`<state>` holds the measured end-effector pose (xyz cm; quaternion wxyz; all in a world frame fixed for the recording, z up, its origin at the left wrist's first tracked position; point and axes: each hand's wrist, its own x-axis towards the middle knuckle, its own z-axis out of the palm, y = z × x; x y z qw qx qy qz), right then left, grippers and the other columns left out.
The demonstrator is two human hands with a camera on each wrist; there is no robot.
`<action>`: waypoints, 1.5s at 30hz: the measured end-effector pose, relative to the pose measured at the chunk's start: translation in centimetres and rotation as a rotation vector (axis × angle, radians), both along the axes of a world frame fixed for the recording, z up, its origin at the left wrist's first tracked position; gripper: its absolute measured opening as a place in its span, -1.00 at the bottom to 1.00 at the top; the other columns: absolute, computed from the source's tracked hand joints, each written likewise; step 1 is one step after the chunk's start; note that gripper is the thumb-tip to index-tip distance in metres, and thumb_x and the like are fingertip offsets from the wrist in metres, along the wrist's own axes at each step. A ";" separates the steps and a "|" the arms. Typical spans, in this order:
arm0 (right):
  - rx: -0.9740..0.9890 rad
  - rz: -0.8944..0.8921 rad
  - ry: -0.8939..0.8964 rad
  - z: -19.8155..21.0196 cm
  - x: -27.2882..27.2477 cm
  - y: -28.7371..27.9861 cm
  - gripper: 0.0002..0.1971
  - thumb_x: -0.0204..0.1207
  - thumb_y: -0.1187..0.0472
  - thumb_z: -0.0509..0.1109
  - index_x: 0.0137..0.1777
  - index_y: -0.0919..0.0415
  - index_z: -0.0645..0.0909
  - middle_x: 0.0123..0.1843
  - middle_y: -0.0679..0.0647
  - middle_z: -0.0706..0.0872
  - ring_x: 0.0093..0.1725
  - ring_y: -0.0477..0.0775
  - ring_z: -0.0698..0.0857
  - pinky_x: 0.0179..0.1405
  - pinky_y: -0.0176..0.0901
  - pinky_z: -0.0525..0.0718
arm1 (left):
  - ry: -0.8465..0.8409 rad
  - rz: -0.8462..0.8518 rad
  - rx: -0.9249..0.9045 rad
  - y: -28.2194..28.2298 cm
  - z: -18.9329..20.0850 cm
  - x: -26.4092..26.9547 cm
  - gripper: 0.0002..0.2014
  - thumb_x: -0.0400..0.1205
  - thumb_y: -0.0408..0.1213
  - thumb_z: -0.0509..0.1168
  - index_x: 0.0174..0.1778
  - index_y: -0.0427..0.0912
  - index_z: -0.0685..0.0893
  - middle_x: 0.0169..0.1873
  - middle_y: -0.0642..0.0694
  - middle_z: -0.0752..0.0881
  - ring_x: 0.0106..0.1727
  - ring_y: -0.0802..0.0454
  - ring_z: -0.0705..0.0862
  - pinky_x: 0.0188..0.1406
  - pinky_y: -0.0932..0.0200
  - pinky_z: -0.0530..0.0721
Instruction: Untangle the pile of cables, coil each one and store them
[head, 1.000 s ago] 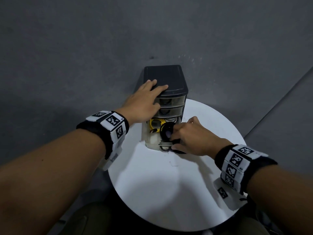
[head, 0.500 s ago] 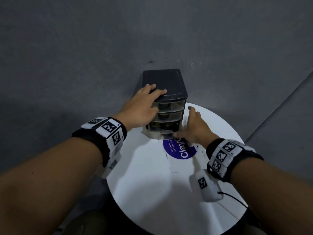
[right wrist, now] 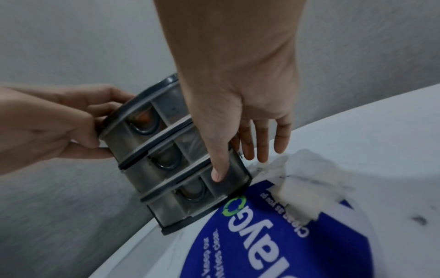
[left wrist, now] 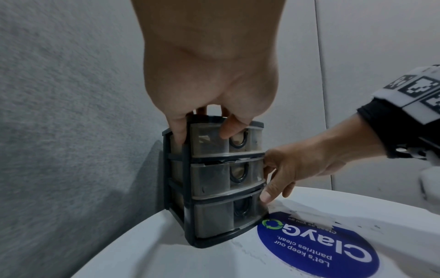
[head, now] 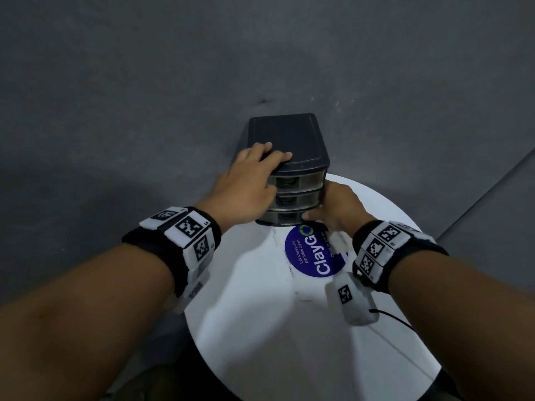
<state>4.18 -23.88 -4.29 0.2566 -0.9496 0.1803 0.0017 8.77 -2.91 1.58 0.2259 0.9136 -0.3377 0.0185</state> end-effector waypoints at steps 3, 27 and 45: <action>0.040 -0.015 0.027 0.6 -0.3 0.1 -0.33 0.32 0.08 0.71 0.39 0.10 0.51 0.26 0.10 0.74 0.22 0.18 0.70 0.23 0.12 0.69 | -0.011 0.002 0.010 0.0 0.1 0.1 -0.30 0.64 -0.31 0.23 0.69 0.26 0.25 0.70 0.06 0.21 0.74 -0.01 0.10 0.51 -0.20 0.48; -0.376 0.270 0.004 10.7 -5.3 4.6 -0.19 0.54 0.10 0.45 0.74 0.10 0.17 0.74 0.12 0.23 0.68 0.20 0.29 0.64 0.21 0.35 | 0.151 -0.005 0.344 -0.3 4.4 -1.1 -0.21 0.69 -0.30 0.22 0.78 0.24 0.02 0.81 -0.03 -0.09 0.81 -0.15 -0.08 0.71 -0.30 0.22; -0.387 0.255 -0.013 11.0 -4.9 5.3 -0.30 0.53 0.12 0.41 0.67 0.15 0.30 0.67 0.18 0.35 0.63 0.21 0.36 0.57 0.20 0.43 | 0.196 0.005 0.382 -0.7 5.7 -1.4 -0.22 0.69 -0.38 0.22 0.79 0.18 0.08 0.81 -0.09 -0.03 0.80 -0.19 0.00 0.74 -0.16 0.18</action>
